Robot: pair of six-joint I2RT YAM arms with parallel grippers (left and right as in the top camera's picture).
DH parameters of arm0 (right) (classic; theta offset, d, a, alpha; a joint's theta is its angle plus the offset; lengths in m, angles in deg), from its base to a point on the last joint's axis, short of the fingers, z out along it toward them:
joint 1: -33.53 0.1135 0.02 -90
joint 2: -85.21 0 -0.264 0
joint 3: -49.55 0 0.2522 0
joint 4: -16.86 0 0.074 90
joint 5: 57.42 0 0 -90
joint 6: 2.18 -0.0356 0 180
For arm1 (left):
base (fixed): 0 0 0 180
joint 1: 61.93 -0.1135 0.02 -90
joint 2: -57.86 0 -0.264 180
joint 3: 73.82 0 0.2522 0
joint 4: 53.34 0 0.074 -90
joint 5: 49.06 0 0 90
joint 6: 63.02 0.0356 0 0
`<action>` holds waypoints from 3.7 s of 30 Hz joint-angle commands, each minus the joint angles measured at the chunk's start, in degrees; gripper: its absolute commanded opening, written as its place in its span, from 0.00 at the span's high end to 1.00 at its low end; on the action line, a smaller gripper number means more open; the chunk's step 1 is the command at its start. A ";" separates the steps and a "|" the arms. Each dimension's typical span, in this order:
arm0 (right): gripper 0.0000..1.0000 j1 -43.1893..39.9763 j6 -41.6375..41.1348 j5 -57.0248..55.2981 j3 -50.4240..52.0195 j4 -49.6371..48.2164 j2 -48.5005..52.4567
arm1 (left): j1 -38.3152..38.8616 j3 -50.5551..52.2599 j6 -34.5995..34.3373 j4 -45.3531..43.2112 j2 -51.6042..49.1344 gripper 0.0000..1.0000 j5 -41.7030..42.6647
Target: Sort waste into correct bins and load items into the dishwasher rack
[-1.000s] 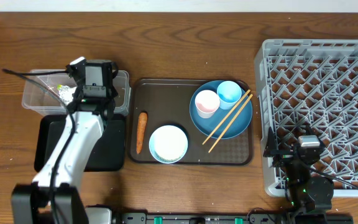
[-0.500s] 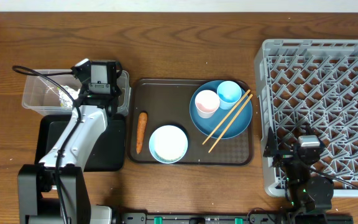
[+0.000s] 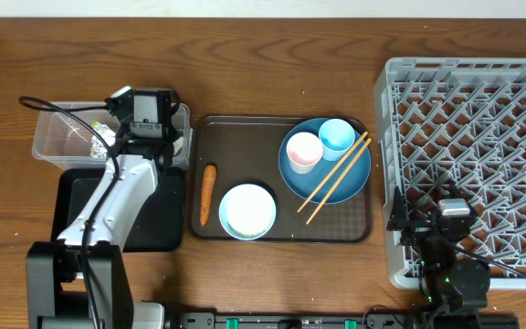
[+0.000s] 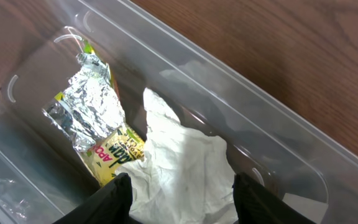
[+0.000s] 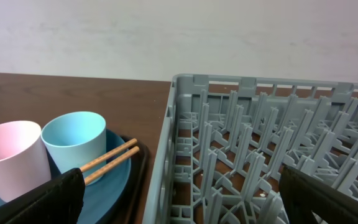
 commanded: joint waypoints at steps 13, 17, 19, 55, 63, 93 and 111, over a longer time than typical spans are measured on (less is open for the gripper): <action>0.01 -0.63 -0.76 0.15 0.07 0.24 0.28 | -0.09 0.44 -0.31 13.66 16.11 0.48 8.13; 0.01 -0.61 -0.76 0.15 0.07 0.24 0.28 | -0.09 0.44 -0.28 15.69 16.24 0.63 17.70; 0.01 -0.63 -0.76 0.15 0.07 0.24 0.28 | -0.09 0.44 -0.28 16.83 16.22 0.70 22.40; 0.01 -0.63 -0.76 0.13 0.07 0.24 0.28 | 29.86 0.46 4.24 38.29 15.93 0.57 33.83; 0.01 -0.63 -0.76 0.15 0.07 0.24 0.28 | 39.32 0.46 6.23 35.01 15.89 0.53 28.48; 0.01 -0.63 -0.76 0.15 0.07 0.24 0.28 | 45.68 0.46 6.14 25.14 3.80 0.53 21.27; 0.01 -0.63 -0.76 0.15 0.07 0.24 0.28 | 45.68 0.57 6.14 22.71 1.22 0.53 17.38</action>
